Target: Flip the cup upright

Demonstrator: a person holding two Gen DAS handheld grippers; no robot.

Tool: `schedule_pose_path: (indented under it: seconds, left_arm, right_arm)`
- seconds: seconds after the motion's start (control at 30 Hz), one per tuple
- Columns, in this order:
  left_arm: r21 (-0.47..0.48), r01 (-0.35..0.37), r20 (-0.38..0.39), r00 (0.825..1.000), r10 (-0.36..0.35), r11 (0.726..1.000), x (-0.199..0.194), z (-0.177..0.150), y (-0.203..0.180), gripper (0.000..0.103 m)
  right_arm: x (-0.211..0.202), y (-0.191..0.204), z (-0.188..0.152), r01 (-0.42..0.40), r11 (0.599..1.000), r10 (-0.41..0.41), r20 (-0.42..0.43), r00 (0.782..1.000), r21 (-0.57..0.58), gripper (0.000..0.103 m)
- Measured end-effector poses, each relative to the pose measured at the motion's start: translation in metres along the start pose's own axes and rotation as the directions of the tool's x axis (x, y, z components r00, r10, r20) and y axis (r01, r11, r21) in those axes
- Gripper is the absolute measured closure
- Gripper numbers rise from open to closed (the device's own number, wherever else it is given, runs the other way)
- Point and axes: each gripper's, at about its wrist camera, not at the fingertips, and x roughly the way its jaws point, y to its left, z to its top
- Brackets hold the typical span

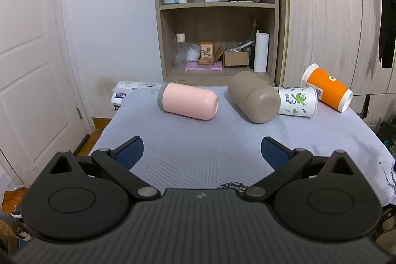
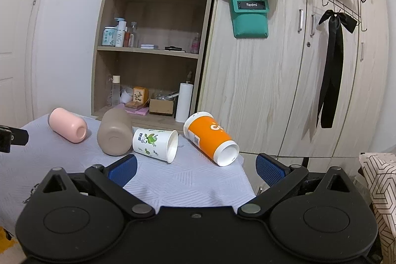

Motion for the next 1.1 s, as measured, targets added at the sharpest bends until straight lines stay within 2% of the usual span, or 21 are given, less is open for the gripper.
schedule_pose_path:
  seconds: [0.7, 0.97, 1.1]
  left_arm:
    - [0.011, 0.010, -0.061, 0.998, -0.009, 1.000, 0.016, -0.001, 0.006, 0.000]
    - [-0.006, -0.001, -0.077, 0.997, 0.000, 1.000, 0.027, 0.001, 0.011, 0.000]
    - [-0.007, 0.000, -0.091, 0.996, 0.000, 1.000, 0.031, 0.000, 0.012, 0.000]
  right_arm:
    - [0.013, 0.006, -0.002, 0.014, 1.000, -0.015, -0.021, 1.000, -0.021, 0.000]
    - [0.008, 0.008, 0.000, -0.042, 0.999, 0.042, 0.014, 0.999, -0.002, 0.000]
    - [0.014, 0.010, 0.000, -0.032, 0.999, 0.032, -0.004, 0.999, -0.023, 0.000]
